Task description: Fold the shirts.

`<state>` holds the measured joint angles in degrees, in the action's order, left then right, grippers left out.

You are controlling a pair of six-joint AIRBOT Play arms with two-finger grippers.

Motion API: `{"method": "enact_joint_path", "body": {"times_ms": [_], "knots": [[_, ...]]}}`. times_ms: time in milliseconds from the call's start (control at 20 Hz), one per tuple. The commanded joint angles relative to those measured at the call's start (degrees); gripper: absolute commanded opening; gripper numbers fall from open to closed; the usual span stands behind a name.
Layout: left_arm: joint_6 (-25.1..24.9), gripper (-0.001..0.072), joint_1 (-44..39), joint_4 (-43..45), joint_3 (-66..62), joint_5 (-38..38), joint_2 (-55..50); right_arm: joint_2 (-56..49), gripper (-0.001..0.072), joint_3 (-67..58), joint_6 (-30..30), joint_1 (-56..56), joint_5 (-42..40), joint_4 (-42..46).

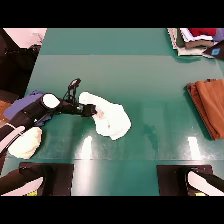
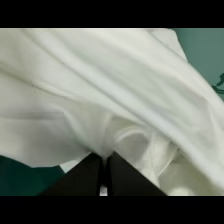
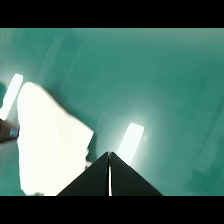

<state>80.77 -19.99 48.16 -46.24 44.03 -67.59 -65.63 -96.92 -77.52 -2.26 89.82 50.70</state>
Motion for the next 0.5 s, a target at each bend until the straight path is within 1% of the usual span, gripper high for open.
{"method": "enact_joint_path", "body": {"times_ms": [0, 50, 100, 150, 200, 250, 300, 400, 450], "knots": [[0.1, 0.0023, 0.0, 11.8, -6.5, 6.1, 2.2, -0.2, 0.0016, 8.8, 0.0, 4.9, 3.2, -0.1], [0.0, 0.0023, 0.0, 14.4, -8.4, 8.1, 2.7, -0.2, 0.0016, 13.6, 0.0, 7.3, 2.0, -0.1], [0.0, 0.0023, 0.0, 16.2, -10.0, 10.1, 3.3, -0.2, 0.0017, 19.5, 0.0, 10.5, -0.7, -0.1], [0.0, 0.0023, 0.0, 16.6, -10.8, 11.2, 3.5, -0.3, 0.0035, 25.9, 0.0, 13.8, -4.7, -0.2], [0.0, 0.0023, 0.0, 16.5, -11.0, 11.7, 3.6, -0.3, 0.0235, 31.8, 0.0, 17.0, -9.5, -0.2], [0.0, 0.0023, 0.0, 16.6, -11.0, 12.0, 3.5, -0.8, 0.047, 37.6, 0.0, 20.6, -15.4, -0.2], [0.0, 0.0023, 0.0, 16.6, -11.0, 12.1, 3.5, -1.8, 0.0505, 41.9, 0.0, 23.6, -19.8, -0.2], [0.0, 0.0023, 0.0, 16.6, -11.0, 12.2, 3.5, -4.9, 0.0505, 47.3, 1.1, 29.0, -25.8, -0.2], [0.0, 0.0023, 0.0, 16.6, -11.0, 12.2, 3.5, -6.7, 0.0504, 48.4, 1.4, 31.4, -27.4, -0.2]]}}
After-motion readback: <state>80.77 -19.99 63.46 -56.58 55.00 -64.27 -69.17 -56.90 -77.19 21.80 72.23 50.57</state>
